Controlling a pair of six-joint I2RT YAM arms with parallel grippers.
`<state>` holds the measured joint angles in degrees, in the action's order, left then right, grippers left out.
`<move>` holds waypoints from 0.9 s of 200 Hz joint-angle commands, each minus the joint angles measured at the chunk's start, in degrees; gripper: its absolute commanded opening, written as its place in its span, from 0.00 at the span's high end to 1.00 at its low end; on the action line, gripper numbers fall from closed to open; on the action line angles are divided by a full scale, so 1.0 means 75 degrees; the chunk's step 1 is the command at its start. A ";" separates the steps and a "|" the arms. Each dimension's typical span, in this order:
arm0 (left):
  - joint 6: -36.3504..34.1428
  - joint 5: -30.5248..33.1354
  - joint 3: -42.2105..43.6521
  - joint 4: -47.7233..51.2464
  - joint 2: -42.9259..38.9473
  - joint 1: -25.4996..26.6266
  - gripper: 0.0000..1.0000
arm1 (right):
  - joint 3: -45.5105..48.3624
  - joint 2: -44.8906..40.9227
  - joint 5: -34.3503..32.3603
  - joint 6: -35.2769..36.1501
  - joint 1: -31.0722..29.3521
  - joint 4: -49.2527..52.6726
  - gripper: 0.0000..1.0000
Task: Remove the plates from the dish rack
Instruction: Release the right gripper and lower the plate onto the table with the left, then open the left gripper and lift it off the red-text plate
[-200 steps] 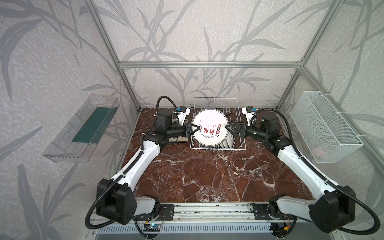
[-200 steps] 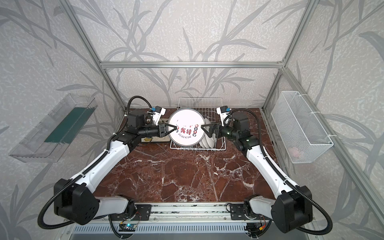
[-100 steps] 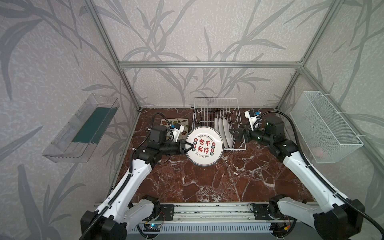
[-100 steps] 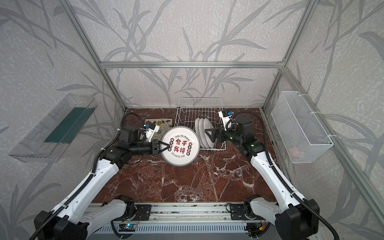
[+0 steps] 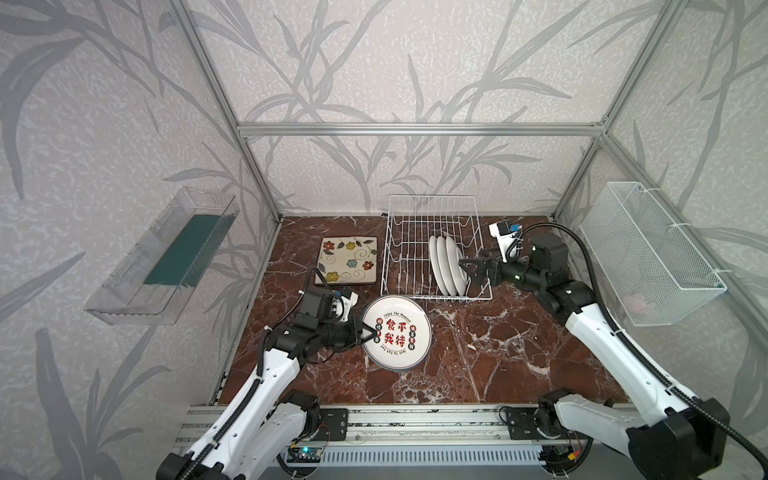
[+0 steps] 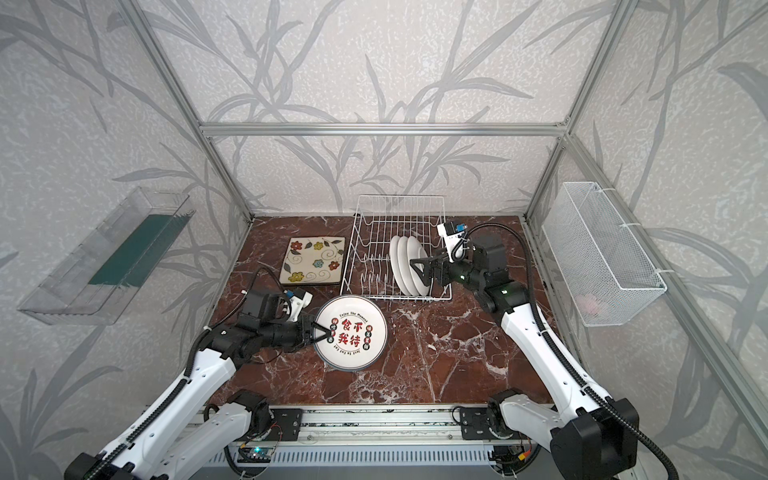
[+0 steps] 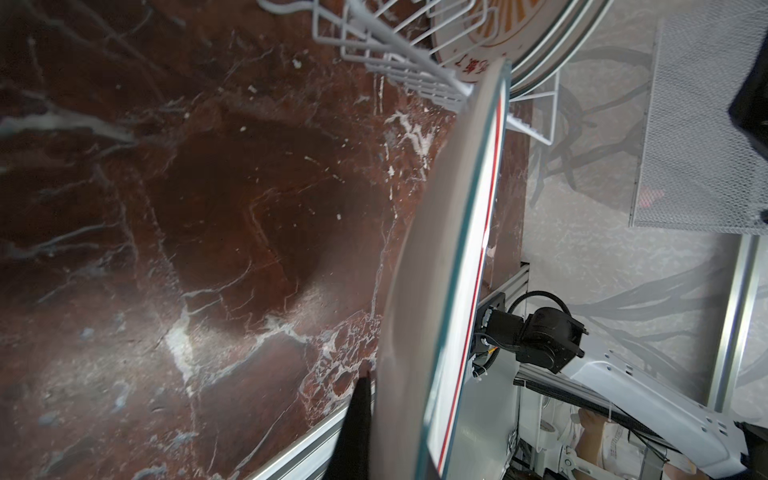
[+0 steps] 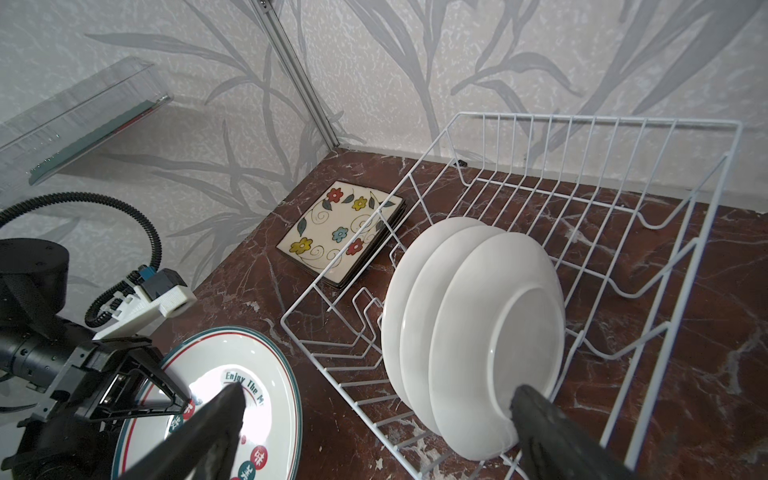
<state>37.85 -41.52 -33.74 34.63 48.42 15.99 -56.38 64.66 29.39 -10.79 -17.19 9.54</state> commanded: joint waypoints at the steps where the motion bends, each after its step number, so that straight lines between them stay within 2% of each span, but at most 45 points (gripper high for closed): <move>1: 0.0665 -0.0058 0.0403 -0.0669 -0.0085 -0.0034 1.00 | 0.0075 -0.0172 -0.0086 0.0013 -0.0017 0.0013 0.01; 55: 0.1493 -0.0622 0.1392 -0.2659 0.0610 -0.0023 1.00 | 0.0263 -0.0360 -0.0280 0.0044 -0.0017 -0.0039 0.01; 111: 0.1621 -0.0370 0.1729 -0.3751 0.0977 -0.0022 1.00 | 0.0381 -0.0402 -0.0321 -0.0012 -0.0017 -0.0352 0.01; 180: 0.1241 -0.0481 0.1502 -0.4054 0.2205 0.0048 1.00 | 0.0425 -0.0316 -0.0239 0.0066 -0.0018 -0.0404 0.01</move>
<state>48.21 -43.51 -21.15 7.88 63.99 16.12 -53.82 62.39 27.42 -10.85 -17.19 8.29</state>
